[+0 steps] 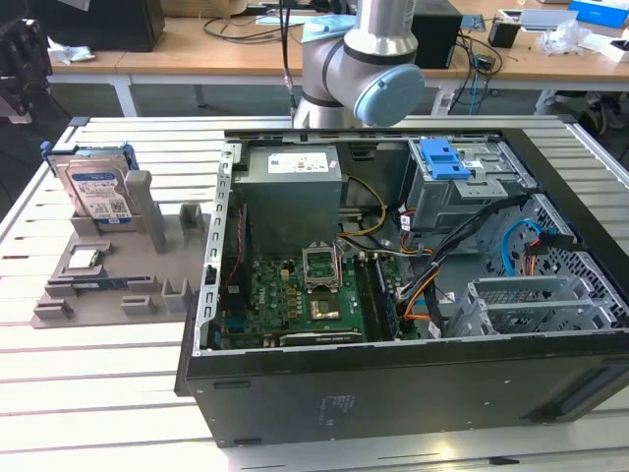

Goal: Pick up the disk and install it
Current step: 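Pick up the disk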

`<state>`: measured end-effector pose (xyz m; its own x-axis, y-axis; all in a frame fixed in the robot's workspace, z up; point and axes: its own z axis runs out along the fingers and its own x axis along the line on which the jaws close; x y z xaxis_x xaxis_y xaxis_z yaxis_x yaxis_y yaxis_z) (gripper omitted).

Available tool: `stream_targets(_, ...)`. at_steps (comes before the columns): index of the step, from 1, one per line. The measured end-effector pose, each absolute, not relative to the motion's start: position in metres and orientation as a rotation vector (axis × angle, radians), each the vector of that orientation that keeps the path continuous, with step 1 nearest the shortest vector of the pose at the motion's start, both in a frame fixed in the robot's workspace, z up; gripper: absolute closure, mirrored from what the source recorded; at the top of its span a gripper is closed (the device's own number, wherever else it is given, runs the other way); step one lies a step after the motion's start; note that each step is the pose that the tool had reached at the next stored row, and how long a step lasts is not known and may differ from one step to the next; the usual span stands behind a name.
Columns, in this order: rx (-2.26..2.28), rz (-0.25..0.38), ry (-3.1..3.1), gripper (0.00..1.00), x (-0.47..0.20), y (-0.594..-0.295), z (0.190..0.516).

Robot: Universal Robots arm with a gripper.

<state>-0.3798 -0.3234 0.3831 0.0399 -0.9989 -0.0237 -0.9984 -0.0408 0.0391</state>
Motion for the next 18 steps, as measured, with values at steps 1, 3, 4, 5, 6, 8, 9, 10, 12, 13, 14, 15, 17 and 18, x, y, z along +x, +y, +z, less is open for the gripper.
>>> stream_targets(1,2.257,-0.069,-2.167,0.52,-0.3798,-0.3228,0.383)
stream_targets(3,2.257,-0.069,-2.167,0.52,-0.3798,-0.3211,0.3827)
stream_targets(4,2.257,-0.069,-2.167,0.52,-0.3798,-0.3207,0.3827)
stream_targets(5,2.257,-0.069,-2.167,0.52,-0.3798,-0.3197,0.3825)
stream_targets(6,2.257,-0.069,-2.167,0.52,-0.3798,-0.3191,0.3822)
stream_targets(8,2.257,-0.069,-2.167,0.52,-0.3798,-0.3181,0.3818)
stream_targets(9,2.257,-0.069,-2.167,0.52,-0.3798,-0.3176,0.3817)
stream_targets(10,2.257,-0.069,-2.167,0.52,-0.3798,-0.3173,0.3816)
stream_targets(12,2.257,-0.069,-2.167,0.52,-0.3798,-0.3165,0.3813)
stream_targets(13,2.257,-0.069,-2.167,0.52,-0.3798,-0.3162,0.3812)
stream_targets(14,2.257,-0.069,-2.167,0.52,-0.3798,-0.3157,0.3809)
stream_targets(15,2.257,-0.069,-2.167,0.52,-0.3798,-0.3155,0.3807)
stream_targets(17,2.257,-0.069,-2.167,0.52,-0.3798,-0.3147,0.3802)
stream_targets(18,2.257,-0.069,-2.167,0.52,-0.3797,-0.3145,0.3801)
